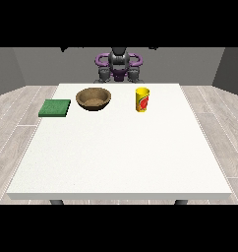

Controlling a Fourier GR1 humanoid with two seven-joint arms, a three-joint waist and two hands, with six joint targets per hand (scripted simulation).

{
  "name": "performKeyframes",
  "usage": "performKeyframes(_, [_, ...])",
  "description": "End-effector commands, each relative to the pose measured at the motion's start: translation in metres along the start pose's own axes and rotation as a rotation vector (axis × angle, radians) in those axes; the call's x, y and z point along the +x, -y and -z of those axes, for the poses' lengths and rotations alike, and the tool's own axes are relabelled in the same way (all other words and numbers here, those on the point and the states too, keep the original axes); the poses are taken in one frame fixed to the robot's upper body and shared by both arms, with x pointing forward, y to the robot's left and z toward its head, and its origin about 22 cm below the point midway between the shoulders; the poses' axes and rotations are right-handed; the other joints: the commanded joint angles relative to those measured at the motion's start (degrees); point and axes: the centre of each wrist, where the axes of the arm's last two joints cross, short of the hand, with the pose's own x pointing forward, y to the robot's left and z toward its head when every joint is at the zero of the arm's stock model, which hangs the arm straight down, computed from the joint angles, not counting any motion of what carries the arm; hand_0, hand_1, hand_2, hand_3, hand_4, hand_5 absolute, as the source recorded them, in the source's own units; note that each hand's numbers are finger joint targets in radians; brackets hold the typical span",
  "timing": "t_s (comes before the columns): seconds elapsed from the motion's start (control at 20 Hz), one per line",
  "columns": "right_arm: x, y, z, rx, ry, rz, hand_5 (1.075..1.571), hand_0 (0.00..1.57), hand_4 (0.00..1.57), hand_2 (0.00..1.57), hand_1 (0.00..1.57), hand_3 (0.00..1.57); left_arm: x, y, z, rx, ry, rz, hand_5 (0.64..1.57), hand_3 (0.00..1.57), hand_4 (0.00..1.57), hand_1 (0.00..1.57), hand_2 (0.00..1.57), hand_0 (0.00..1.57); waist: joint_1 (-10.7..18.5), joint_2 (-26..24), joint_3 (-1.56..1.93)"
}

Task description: Pick the cup and pour the ball into the bowl, then pick the bowl and place it on the pad

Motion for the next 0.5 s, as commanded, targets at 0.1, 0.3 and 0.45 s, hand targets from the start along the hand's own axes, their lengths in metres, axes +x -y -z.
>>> performKeyframes(0.1, [0.023, 0.013, 0.006, 0.003, 0.124, -0.001, 1.562, 0.0, 0.42, 0.0, 0.0, 0.0, -0.01, -0.007, 0.006, 0.013, 0.117, 0.031, 1.523, 0.0, 0.0, 0.0, 0.0, 0.0, -0.83, 7.52, -0.02])
performKeyframes(0.3, [0.013, 0.009, 0.028, -0.001, 0.25, 0.003, 1.566, 0.0, 0.31, 0.0, 0.0, 0.0, 0.012, -0.012, 0.037, -0.007, 0.3, 0.064, 1.51, 0.0, 0.0, 0.0, 0.0, 0.0, -0.38, 17.09, -0.01])
performKeyframes(0.45, [0.031, 0.007, 0.04, 0.039, 0.276, 0.0, 1.569, 0.0, 0.28, 0.0, 0.0, 0.0, 0.007, -0.014, 0.057, 0.028, 0.348, 0.091, 1.493, 0.0, 0.0, 0.0, 0.0, 0.0, -1.63, 18.74, -0.02])
